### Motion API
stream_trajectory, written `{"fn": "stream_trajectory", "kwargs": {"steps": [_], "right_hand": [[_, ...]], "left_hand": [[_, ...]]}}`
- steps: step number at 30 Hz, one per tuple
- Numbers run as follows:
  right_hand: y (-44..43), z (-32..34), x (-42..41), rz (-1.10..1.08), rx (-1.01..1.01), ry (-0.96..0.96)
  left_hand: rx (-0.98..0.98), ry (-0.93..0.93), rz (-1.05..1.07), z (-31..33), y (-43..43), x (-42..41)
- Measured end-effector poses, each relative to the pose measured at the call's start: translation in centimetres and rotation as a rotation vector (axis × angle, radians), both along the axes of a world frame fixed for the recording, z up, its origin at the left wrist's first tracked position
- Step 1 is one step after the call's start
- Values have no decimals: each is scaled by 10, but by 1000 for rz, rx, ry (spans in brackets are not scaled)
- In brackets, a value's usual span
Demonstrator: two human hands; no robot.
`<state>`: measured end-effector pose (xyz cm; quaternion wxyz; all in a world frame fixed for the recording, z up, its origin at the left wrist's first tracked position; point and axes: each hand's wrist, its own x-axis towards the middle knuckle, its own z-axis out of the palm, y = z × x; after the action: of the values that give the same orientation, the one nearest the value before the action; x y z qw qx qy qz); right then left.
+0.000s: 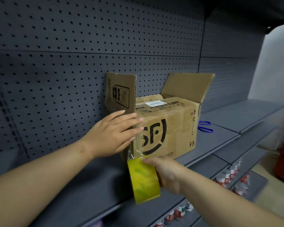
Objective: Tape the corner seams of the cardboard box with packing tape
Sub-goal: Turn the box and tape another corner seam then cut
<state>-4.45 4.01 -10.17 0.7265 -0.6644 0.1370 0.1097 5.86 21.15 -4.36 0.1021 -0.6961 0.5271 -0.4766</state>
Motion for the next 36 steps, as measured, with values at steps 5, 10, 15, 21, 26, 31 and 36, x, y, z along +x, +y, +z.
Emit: {"fn": "stream_trajectory", "kwargs": {"steps": [5,10,15,21,26,31,36], "right_hand": [[-22,1,1,151,-129,-1],[-75,17,1,141,-448,-145],[-140,18,15,-186,-656,-326],[-217,5,44,-403,-924,-353],[-286,-17,96,-303,-1155,-245],[-351,-40,159,-168,-1345,-183],[-385,-53,206,34,-1435,-82]], "left_hand": [[-137,63,221,1,-37,-32],[-234,203,406,2,-82,-61],[-218,246,454,5,-125,-67],[-177,265,470,10,-158,-54],[-169,248,521,10,-185,-41],[-196,265,694,8,-212,-28],[-283,297,903,3,-232,-30]]}}
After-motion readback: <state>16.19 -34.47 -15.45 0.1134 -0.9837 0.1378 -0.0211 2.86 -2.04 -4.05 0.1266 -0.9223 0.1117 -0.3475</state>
